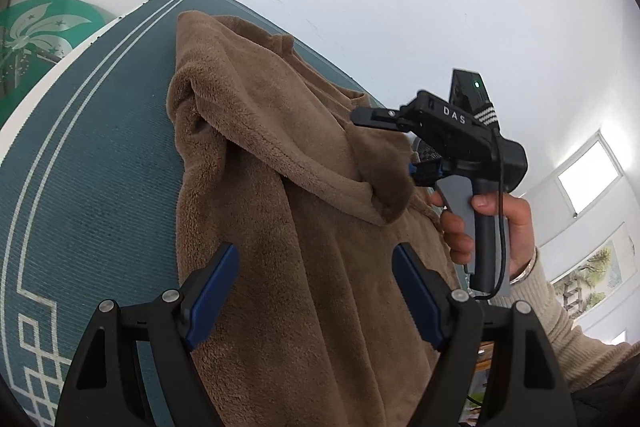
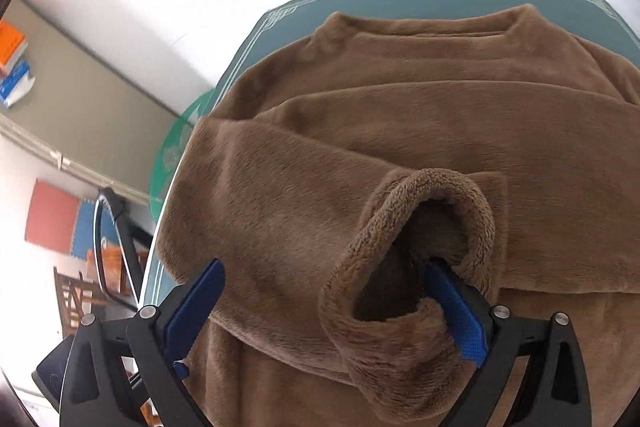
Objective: Fold clothes
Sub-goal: 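Grasp the sleeve cuff with the right gripper and lift it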
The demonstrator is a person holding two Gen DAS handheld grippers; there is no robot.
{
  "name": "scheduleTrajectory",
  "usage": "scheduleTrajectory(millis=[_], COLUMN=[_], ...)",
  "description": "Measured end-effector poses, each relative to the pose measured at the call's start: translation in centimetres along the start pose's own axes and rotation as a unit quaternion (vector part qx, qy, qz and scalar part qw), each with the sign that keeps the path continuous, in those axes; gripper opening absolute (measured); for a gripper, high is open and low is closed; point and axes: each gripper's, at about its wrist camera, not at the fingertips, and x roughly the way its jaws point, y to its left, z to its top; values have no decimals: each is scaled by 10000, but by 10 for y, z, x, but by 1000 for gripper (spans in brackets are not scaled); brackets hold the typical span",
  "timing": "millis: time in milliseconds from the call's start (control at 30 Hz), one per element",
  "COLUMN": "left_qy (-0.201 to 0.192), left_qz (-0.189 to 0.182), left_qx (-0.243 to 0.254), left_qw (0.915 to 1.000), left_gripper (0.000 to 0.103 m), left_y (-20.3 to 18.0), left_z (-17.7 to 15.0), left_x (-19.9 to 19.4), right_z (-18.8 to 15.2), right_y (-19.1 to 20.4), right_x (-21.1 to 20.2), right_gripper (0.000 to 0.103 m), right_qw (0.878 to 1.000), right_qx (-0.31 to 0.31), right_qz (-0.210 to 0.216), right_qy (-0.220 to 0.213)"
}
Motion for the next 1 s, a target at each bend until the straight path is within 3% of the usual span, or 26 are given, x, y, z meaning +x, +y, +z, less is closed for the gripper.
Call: scheduleTrajectory(millis=[167, 233, 300, 367, 400, 700, 1000], left_qy=[21, 41, 65, 102, 120, 278, 381], left_qz=[76, 100, 115, 133, 142, 303, 346], left_qx=[-11, -14, -10, 23, 40, 212, 174], left_qw=[10000, 9999, 9999, 9999, 9998, 9989, 9985], left_gripper=[82, 82, 82, 82, 82, 82, 82], left_y=[-1, -4, -7, -11, -13, -29, -38], left_z=[2, 0, 0, 2, 4, 12, 18], left_x=[2, 3, 4, 9, 11, 29, 45], right_z=[5, 7, 7, 8, 8, 7, 28], right_y=[-31, -49, -65, -76, -81, -100, -127], right_x=[-13, -23, -29, -31, -31, -39, -35], right_gripper=[97, 87, 56, 40, 38, 34, 35], right_qw=[9993, 9981, 9969, 9966, 9964, 9914, 9551], right_qx=[365, 570, 668, 635, 616, 697, 1337], right_qz=[25, 212, 409, 513, 566, 1103, 2645], right_qy=[-80, -26, 60, 125, 149, 72, 72])
